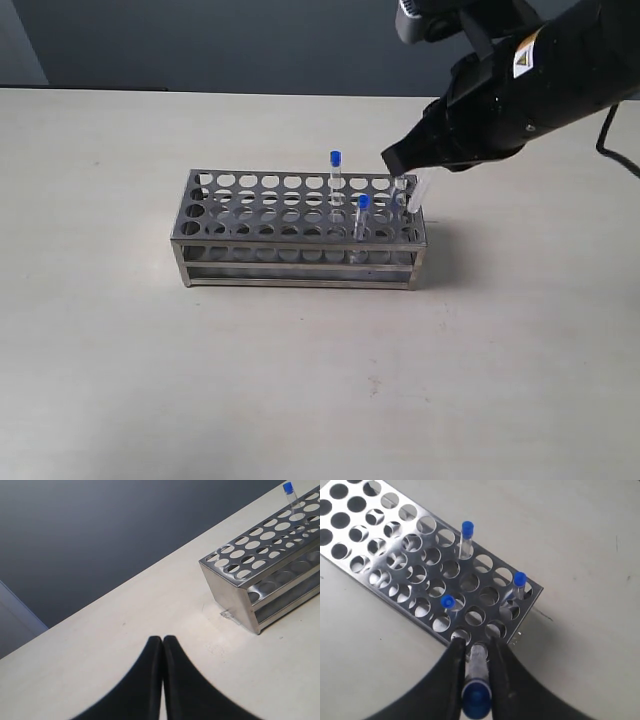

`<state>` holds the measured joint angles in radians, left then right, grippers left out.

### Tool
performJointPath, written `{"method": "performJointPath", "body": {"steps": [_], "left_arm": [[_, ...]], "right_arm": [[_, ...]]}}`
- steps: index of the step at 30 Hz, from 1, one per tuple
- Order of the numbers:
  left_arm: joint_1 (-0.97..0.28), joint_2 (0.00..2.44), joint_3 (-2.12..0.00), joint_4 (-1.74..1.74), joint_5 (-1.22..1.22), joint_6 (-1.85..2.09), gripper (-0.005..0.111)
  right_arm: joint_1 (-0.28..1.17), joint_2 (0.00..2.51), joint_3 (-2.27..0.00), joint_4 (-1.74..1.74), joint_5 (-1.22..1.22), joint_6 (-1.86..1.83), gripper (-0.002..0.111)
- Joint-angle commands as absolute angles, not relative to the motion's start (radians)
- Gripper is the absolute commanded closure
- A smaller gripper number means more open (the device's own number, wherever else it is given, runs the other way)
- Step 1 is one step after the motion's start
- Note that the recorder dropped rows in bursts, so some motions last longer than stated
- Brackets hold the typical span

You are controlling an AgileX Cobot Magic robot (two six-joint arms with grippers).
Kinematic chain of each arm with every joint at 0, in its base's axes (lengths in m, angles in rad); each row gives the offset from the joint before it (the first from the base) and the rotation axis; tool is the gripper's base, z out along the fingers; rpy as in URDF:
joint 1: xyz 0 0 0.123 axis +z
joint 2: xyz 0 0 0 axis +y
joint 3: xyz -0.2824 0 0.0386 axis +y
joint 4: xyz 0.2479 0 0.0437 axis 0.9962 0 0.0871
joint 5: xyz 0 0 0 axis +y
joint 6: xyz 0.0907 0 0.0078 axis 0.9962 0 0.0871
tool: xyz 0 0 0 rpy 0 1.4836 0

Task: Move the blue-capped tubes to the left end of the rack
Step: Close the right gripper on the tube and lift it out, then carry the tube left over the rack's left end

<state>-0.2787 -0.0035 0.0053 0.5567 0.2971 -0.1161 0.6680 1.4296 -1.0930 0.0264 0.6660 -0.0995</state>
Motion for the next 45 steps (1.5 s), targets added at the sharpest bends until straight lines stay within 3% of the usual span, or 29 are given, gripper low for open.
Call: {"method": "performJointPath", "body": {"steps": [1,15,31,45], "left_arm": [[-0.282,0.000,0.000,0.555,0.291,-0.121,0.106],[-0.282,0.000,0.000,0.555,0.291,-0.121,0.106],[-0.282,0.000,0.000,0.553,0.293,-0.121,0.106],[-0.282,0.000,0.000,0.555,0.291,-0.121,0.106]], "right_arm": [[0.670,1.423,-1.166,0.029,0.716,-0.112,0.109],[0.673,1.491,-1.251,0.376,0.682,-0.451,0.109],[0.850,1.905,-1.705,0.331,0.811,-0.545,0.109],[0.869,2.154,-2.008,0.206,0.832,-0.582,0.109]]}}
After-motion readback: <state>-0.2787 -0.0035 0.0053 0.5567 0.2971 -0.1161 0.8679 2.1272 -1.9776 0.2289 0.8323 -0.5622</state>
